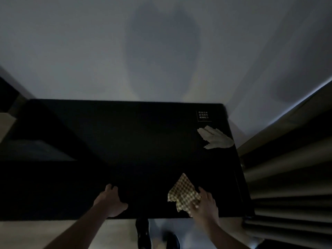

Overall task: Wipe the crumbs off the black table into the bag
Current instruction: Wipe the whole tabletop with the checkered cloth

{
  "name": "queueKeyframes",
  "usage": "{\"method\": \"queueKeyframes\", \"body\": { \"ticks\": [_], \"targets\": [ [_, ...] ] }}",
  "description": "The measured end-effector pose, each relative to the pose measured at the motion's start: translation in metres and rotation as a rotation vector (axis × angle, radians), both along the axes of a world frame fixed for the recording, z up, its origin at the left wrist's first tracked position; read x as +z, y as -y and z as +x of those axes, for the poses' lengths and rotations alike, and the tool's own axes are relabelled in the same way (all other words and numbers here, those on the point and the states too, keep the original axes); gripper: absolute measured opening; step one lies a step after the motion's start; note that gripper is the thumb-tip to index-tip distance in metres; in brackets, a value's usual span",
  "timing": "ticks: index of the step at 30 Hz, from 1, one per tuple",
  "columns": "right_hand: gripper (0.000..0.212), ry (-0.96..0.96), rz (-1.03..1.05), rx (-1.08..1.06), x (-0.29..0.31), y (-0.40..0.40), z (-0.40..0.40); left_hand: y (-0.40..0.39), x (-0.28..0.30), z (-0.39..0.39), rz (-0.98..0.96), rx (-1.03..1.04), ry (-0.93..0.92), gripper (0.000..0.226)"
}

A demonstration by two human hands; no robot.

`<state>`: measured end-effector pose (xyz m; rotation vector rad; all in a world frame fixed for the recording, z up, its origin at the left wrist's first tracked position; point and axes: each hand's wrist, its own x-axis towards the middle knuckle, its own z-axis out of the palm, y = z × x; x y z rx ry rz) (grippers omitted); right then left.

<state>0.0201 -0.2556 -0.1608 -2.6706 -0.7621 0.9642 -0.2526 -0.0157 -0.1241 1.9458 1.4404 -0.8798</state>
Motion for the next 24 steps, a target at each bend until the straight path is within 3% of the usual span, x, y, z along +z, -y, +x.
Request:
{"method": "queueKeyframes", "body": {
  "ticks": [7, 12, 19, 22, 24],
  "targets": [
    [0.056, -0.204, -0.117, -0.122, 0.014, -0.026, -0.003, -0.009, 0.017, 0.022, -0.164, -0.035, 0.081, 0.076],
    [0.006, -0.379, 0.179, -0.233, 0.068, -0.048, 0.003, -0.006, 0.029, 0.068, -0.353, 0.001, 0.360, 0.055],
    [0.010, -0.386, 0.534, -0.301, 0.144, -0.064, 0.035, -0.018, 0.060, 0.163, -0.645, 0.237, 0.709, 0.083],
    [0.008, -0.367, 0.610, -0.287, 0.162, -0.072, 0.055, -0.025, 0.092, 0.198, -0.820, 0.369, 0.719, 0.047],
    [0.009, -0.384, 0.661, -0.303, 0.169, -0.078, 0.072, -0.028, 0.097, 0.218, -0.908, 0.448, 0.739, 0.037]
  ]
}}
